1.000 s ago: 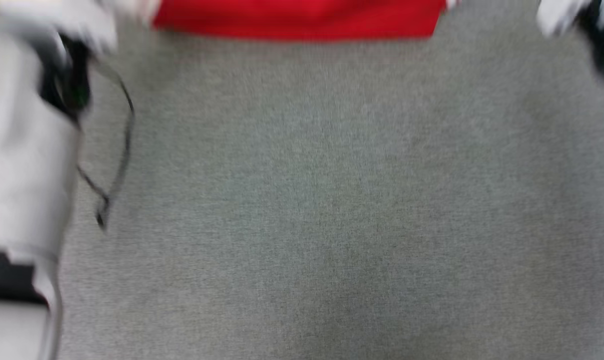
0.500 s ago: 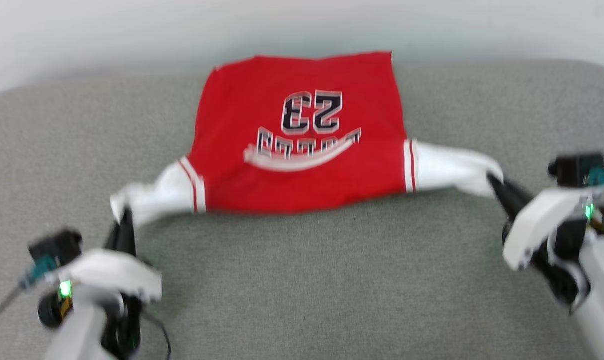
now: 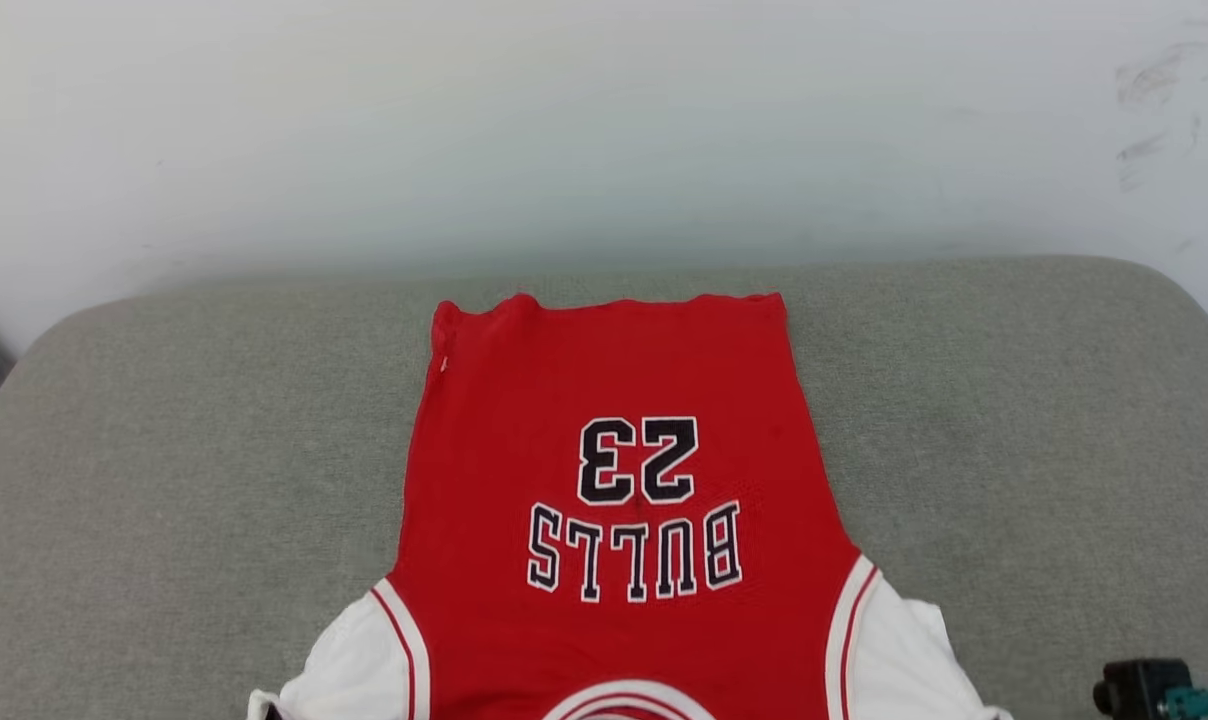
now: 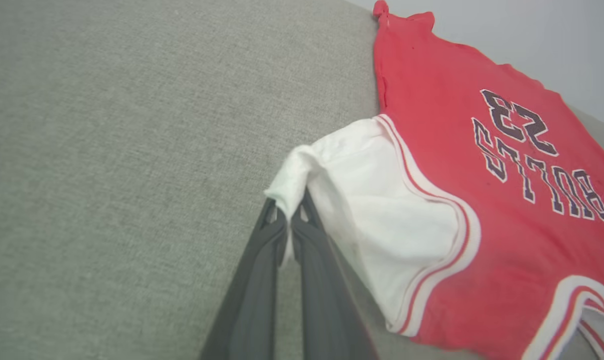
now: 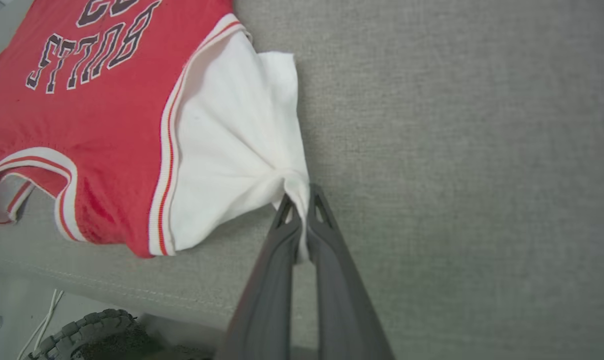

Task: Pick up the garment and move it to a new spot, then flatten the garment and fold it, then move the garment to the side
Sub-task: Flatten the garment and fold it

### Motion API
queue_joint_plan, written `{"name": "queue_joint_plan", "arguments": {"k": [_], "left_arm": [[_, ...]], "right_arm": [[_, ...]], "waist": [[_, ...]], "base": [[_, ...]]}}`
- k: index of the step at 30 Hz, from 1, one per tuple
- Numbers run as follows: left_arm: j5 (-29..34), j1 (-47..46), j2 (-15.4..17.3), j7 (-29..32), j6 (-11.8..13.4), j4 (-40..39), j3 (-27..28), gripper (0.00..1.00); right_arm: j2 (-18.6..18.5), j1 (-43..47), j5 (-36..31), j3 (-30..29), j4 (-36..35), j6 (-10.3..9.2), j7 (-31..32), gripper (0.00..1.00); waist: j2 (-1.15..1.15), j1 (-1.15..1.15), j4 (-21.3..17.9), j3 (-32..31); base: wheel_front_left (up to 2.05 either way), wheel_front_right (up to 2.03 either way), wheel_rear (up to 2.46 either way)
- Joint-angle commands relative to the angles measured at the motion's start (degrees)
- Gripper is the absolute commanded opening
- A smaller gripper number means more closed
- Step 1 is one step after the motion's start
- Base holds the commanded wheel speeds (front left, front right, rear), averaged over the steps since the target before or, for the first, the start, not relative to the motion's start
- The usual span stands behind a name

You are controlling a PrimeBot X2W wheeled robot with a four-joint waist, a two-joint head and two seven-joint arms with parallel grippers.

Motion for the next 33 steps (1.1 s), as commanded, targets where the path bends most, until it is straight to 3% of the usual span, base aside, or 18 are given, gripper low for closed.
{"name": "queue_joint_plan", "arguments": {"k": [1, 3, 4, 5, 6, 11, 16, 19, 23, 33], "left_arm": [[0.54, 0.94, 0.52, 0.15, 0.53, -0.53, -0.11, 0.0], [1.15, 2.75, 0.9, 0.73, 1.92, -2.42, -0.47, 0.0], [1.7, 3.46, 1.07, 1.02, 2.56, -3.39, -0.93, 0.0], [2.01, 4.05, 1.19, 1.18, 3.14, -4.38, -1.15, 0.0], [2.27, 4.53, 1.22, 1.4, 3.65, -5.31, -1.38, 0.0], [4.18, 4.84, 2.09, 1.57, 5.05, -9.76, -2.34, 0.0], [5.8, 3.11, 3.03, 1.32, 5.59, -13.64, -2.69, 0.0], [7.01, 1.14, 3.78, 2.16, 5.8, -15.83, -3.39, 0.0], [8.9, -3.25, 4.1, 2.58, 5.41, -19.07, -4.29, 0.0], [12.71, -15.65, 1.94, 1.77, 2.44, -22.71, -7.71, 0.0]], "right_arm": [[0.81, 1.72, -0.17, -0.42, -0.45, -0.08, 0.78, 0.0], [1.44, 5.04, -2.12, -2.1, -2.47, -0.08, 2.37, 0.06], [1.99, 6.44, -2.9, -2.65, -3.28, -0.08, 3.23, 0.22], [2.34, 7.71, -4.03, -2.82, -4.21, -0.08, 4.02, 0.53], [2.96, 8.44, -4.48, -3.41, -5.32, -0.08, 4.28, 1.0], [4.91, 7.36, -6.6, -7.16, -10.38, -0.08, 4.11, 1.0], [7.61, -1.16, -7.81, -13.09, -10.58, -0.07, 3.05, 1.0], [8.38, -9.4, -8.28, -14.89, -7.09, -0.07, 4.03, 1.0], [6.74, -21.82, -7.99, -15.36, -0.16, -0.07, 6.69, 1.0], [2.18, -51.77, -9.65, -16.57, 16.4, -0.06, 25.68, 1.0]], "waist": [[0.0, 0.03, 0.18, -0.32], [0.0, 0.03, 0.51, -0.57], [0.0, 0.03, 0.62, -0.64], [0.0, 0.03, 0.72, -0.73], [0.0, 0.03, 0.82, -0.79], [0.0, 0.03, 0.89, -0.81], [0.0, 0.03, 1.09, 0.55], [0.0, 0.03, 2.04, 2.54], [0.0, 0.03, 4.65, 7.77], [0.0, 0.03, 12.01, 22.82]], "base": [[0.0, 0.0, 0.0], [0.0, 0.0, 0.0], [0.0, 0.0, 0.0], [0.0, 0.0, 0.0], [0.0, 0.0, 0.0], [0.0, 0.0, 0.0], [0.0, 0.0, 0.0], [0.0, 0.0, 0.0], [0.0, 0.0, 0.0], [0.0, 0.0, 0.0]]}}
